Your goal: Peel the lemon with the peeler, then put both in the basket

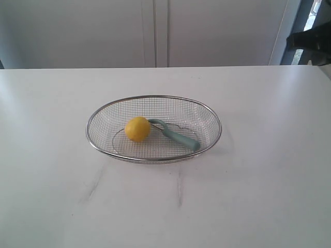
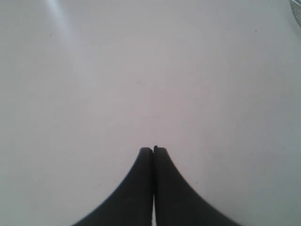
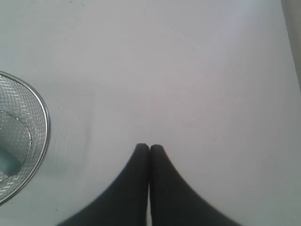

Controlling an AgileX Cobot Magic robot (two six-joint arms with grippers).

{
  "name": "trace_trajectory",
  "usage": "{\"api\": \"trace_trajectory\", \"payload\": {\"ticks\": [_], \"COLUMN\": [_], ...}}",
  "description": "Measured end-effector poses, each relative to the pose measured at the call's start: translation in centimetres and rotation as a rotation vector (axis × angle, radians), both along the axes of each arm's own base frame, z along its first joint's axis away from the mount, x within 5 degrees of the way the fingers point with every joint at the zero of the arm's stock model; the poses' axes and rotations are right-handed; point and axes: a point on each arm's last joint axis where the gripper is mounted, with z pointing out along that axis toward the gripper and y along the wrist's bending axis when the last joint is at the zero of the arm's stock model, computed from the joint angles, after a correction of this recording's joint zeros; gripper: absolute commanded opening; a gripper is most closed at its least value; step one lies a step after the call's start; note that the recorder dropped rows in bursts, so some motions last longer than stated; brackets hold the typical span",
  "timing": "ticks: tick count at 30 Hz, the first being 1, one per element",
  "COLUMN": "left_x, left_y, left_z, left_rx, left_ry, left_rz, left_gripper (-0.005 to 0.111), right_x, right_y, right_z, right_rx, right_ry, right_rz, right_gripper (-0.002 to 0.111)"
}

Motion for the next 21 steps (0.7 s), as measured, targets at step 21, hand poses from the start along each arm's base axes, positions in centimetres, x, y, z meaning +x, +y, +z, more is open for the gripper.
{"api": "trace_trajectory", "payload": {"ticks": [21], "left_x": [0.0], "left_y": [0.0], "left_z": [0.0], "left_rx": [0.000], "left_ry": [0.000], "left_rz": [0.000], "left_gripper": [0.000], "right_x": [-12.0], "right_y": [-1.0], "right_z": [-2.1], "right_rx": [-0.011], "right_ry": [-0.086], "right_rz": [-0.016], "right_gripper": [0.000]}}
